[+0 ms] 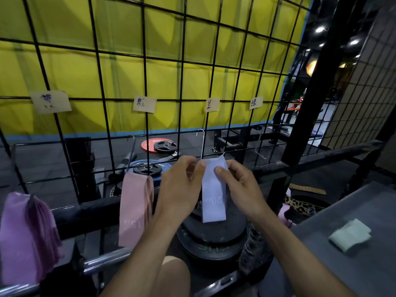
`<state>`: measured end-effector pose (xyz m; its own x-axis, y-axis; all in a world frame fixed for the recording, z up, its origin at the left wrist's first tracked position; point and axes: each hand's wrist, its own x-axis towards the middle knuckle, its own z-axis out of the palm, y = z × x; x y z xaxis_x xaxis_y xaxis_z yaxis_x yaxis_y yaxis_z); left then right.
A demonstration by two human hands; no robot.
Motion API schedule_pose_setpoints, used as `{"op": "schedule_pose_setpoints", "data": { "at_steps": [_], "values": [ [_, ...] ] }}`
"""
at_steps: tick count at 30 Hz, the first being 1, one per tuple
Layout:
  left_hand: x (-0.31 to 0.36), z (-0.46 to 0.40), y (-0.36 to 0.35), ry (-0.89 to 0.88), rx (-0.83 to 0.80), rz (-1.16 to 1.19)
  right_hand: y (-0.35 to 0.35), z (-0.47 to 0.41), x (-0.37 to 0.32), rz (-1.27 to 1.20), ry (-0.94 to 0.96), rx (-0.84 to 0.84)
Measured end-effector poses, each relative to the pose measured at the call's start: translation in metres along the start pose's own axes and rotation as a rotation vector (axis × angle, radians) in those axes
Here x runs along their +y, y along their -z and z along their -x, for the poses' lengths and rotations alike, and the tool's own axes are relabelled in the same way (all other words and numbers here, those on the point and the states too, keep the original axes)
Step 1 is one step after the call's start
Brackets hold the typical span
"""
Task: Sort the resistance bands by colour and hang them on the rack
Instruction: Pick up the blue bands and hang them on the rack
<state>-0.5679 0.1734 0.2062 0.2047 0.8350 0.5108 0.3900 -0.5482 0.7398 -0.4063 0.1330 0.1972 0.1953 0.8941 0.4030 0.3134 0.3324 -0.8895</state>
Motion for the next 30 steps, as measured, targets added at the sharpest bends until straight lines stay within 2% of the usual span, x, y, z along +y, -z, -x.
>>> {"op": "schedule_pose_setpoints", "data": {
  "at_steps": [2, 5, 8, 23, 26, 30],
  "values": [
    [-0.002, -0.011, -0.009, 0.066, -0.095, 0.166, 0.0, 0.002, -0.001, -0.027, -0.005, -0.015],
    [0.001, -0.015, -0.018, 0.22, -0.21, 0.549, 0.0, 0.002, 0.0, -0.044, -0.019, -0.039],
    [-0.002, -0.019, -0.019, 0.295, -0.253, 0.687, -0.001, 0.003, -0.002, -0.043, -0.024, -0.035],
    [-0.003, -0.016, -0.015, 0.313, -0.266, 0.652, -0.01, 0.008, 0.001, -0.065, -0.018, -0.047],
    [-0.001, -0.01, -0.014, 0.243, -0.245, 0.487, -0.015, 0.012, 0.004, -0.036, -0.007, 0.001],
    [-0.001, 0.004, -0.013, 0.152, -0.133, 0.203, -0.016, 0.013, 0.005, 0.057, 0.017, 0.078]
  ]
}}
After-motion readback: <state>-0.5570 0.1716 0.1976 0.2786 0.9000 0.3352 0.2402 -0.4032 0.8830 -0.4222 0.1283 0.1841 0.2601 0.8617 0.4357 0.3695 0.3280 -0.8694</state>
